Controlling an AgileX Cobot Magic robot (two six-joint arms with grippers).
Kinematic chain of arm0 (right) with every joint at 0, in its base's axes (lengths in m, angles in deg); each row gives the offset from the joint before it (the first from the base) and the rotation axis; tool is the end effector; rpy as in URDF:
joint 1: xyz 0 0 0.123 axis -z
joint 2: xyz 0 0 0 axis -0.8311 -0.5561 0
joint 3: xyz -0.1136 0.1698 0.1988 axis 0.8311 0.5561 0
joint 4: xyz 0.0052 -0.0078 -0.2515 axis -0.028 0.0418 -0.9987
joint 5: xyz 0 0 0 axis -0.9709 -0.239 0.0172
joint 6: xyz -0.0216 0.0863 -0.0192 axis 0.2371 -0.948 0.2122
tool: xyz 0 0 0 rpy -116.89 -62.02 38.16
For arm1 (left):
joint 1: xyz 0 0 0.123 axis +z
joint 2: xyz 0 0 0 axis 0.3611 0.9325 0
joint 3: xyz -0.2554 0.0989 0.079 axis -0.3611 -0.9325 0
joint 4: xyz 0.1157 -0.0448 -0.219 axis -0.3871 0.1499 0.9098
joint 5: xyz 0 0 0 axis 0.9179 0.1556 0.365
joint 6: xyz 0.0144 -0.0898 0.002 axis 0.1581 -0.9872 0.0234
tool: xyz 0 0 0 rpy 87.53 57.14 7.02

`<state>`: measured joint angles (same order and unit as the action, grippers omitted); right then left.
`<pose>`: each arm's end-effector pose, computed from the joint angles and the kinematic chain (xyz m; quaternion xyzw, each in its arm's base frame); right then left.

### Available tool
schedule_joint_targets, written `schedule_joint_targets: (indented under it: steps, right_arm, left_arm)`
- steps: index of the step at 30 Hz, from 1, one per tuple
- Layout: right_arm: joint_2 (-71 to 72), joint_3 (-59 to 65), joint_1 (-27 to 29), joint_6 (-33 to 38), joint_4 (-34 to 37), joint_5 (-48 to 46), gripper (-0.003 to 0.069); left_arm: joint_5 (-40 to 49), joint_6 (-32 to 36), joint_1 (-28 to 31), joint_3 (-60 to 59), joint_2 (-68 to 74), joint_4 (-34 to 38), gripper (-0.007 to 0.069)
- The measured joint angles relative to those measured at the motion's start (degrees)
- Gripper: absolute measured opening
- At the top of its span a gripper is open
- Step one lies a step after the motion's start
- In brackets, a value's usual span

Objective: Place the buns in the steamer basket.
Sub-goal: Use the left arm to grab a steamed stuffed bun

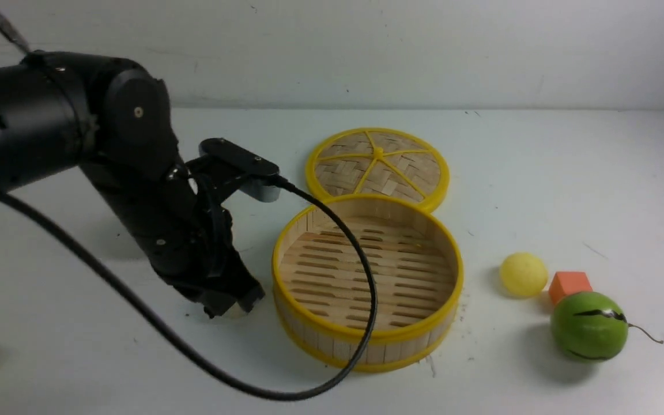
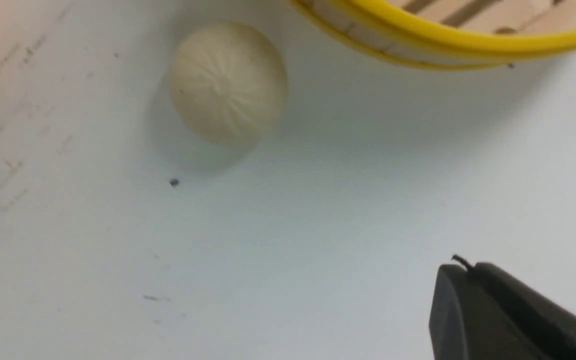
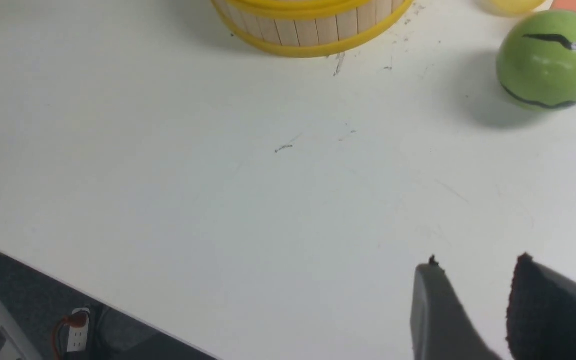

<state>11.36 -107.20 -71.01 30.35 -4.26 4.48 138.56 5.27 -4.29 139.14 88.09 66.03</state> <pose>0.0327 0.0327 0.3447 -0.1725 0.8984 0.1653 0.3684 0.3074 -0.1532 0.2710 0.3417 0.9285 -0.0468 0.1375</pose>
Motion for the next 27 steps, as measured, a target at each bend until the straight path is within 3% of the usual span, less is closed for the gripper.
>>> schedule_joint_targets:
  steps: [3, 9, 14, 27]
  right_arm:
    - [0.0, 0.0, 0.0, 0.1, 0.1, -0.3, 0.0223]
    - [0.0, 0.0, 0.0, 0.3, 0.1, -0.7, 0.023]
    - [-0.1, 0.0, 0.0, 0.3, 0.1, -0.7, 0.0232]
    - [-0.1, 0.0, 0.0, 0.4, 0.0, 0.8, 0.0238]
  left_arm:
    - [2.6, 1.8, 0.5, 5.3, 5.6, -0.3, -0.0013]
    - [6.5, 6.8, 6.1, 13.9, 13.1, 6.4, -0.0013]
    - [6.0, 8.2, 7.4, 14.6, 15.1, 4.0, 0.0004]
    - [1.3, 8.8, 7.3, 14.6, 18.5, 3.0, 0.0281]
